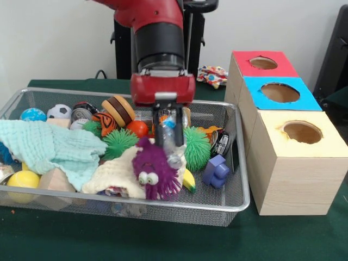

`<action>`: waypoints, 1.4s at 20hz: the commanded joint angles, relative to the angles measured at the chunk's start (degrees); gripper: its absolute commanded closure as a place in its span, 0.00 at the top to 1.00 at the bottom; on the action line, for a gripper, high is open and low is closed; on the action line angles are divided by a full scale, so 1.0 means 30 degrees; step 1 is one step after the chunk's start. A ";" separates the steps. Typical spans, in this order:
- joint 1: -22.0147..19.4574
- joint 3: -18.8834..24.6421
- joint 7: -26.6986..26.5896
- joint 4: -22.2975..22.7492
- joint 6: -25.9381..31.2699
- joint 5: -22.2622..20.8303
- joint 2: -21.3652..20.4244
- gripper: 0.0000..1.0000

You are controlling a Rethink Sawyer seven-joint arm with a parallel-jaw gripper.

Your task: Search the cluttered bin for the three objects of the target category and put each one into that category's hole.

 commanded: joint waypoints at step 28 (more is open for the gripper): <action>-0.1286 0.3768 0.3107 0.0912 -0.1702 0.1854 0.3416 0.00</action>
